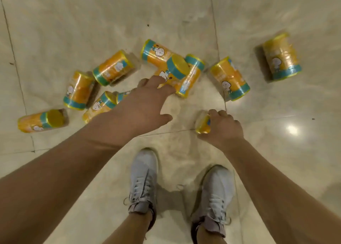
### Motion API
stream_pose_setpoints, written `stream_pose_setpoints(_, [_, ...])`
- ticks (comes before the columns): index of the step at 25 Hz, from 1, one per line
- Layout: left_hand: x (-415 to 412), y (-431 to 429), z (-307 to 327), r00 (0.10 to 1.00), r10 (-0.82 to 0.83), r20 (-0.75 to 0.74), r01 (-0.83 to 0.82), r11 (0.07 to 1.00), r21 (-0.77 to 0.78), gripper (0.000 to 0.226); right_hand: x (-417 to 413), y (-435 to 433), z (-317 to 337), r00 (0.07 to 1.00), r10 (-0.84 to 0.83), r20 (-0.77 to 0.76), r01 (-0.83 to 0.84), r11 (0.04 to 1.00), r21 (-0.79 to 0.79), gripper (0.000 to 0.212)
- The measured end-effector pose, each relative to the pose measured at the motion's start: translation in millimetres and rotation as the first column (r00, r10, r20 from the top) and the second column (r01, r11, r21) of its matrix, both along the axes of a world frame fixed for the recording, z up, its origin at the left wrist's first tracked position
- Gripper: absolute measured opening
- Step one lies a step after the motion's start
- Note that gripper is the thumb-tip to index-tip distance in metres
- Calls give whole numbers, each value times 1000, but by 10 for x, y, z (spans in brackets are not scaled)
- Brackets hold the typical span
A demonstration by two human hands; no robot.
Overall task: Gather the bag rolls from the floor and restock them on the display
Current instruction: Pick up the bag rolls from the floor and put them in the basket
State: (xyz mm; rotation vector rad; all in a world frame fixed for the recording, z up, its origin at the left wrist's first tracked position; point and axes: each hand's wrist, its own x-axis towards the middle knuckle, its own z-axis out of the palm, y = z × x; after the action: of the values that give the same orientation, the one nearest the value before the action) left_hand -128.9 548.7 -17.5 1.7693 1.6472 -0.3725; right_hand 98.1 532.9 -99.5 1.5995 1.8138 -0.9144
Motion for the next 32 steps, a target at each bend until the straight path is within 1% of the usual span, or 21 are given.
stream_pose_setpoints(3, [-44, 114, -327, 996, 36, 79, -43, 995, 88, 71, -36, -33, -333, 1000, -3, 13, 4, 1000, -29, 76])
stream_pose_setpoints(5, [-18, 296, -450, 988, 128, 89, -144, 968, 205, 74, 4, 7, -303, 998, -47, -35, 47, 999, 3, 74])
stream_pose_setpoints(6, [9, 397, -515, 980, 184, 78, -197, 951, 237, 80, 34, 31, -246, 994, -86, -73, 88, 996, 21, 74])
stream_pose_setpoints(7, [57, 512, -585, 972, 225, 73, -236, 943, 233, 88, 78, 81, -174, 983, -137, -120, 142, 989, 37, 74])
stream_pose_setpoints(9, [157, 687, -760, 957, 276, 93, -288, 945, 157, 99, 164, 186, -16, 947, -222, -233, 243, 968, 67, 72])
stream_pose_setpoints(10, [199, 738, -822, 947, 298, 118, -312, 941, 130, 97, 204, 238, 67, 930, -232, -286, 266, 960, 87, 72])
stream_pose_setpoints(12, [209, 743, -836, 916, 351, 193, -378, 917, 129, 84, 276, 331, 267, 898, -240, -368, 303, 945, 124, 72])
stream_pose_setpoints(14, [176, 683, -587, 861, 421, 287, -476, 865, 160, 75, 295, 420, 546, 846, -294, -445, 390, 910, 140, 73])
stream_pose_setpoints(16, [105, 643, -24, 785, 486, 385, -580, 795, 179, 74, 258, 547, 995, 795, -292, -532, 447, 875, 188, 74])
stream_pose_setpoints(18, [4, 661, 761, 710, 527, 467, -659, 732, 175, 73, 175, 752, 1638, 742, -270, -613, 471, 861, 191, 72])
stream_pose_setpoints(20, [-106, 678, 1716, 680, 505, 531, -668, 726, 165, 73, 72, 943, 2504, 680, -245, -691, 476, 864, 162, 70])
stream_pose_setpoints(22, [-227, 691, 2714, 666, 460, 587, -657, 735, 169, 73, -46, 1098, 3460, 670, -154, -726, 449, 863, 231, 72])
stream_pose_setpoints(25, [-426, 687, 4364, 659, 368, 655, -638, 735, 229, 75, -243, 1248, 5102, 717, 32, -697, 352, 846, 400, 80])
stream_pose_setpoints(26, [-507, 620, 4928, 650, 349, 675, -642, 728, 242, 76, -323, 1228, 5667, 715, 80, -695, 335, 833, 440, 82])
stream_pose_setpoints(28, [-682, 428, 6047, 659, 300, 690, -633, 716, 293, 76, -506, 1152, 6762, 709, 191, -679, 278, 809, 518, 83])
stream_pose_setpoints(30, [-778, 292, 6809, 677, 241, 695, -621, 694, 364, 76, -616, 1085, 7568, 689, 283, -667, 226, 791, 569, 85])
stream_pose_setpoints(32, [-848, -8, 7486, 683, 216, 698, -624, 669, 403, 76, -729, 890, 8252, 664, 363, -653, 187, 765, 616, 87])
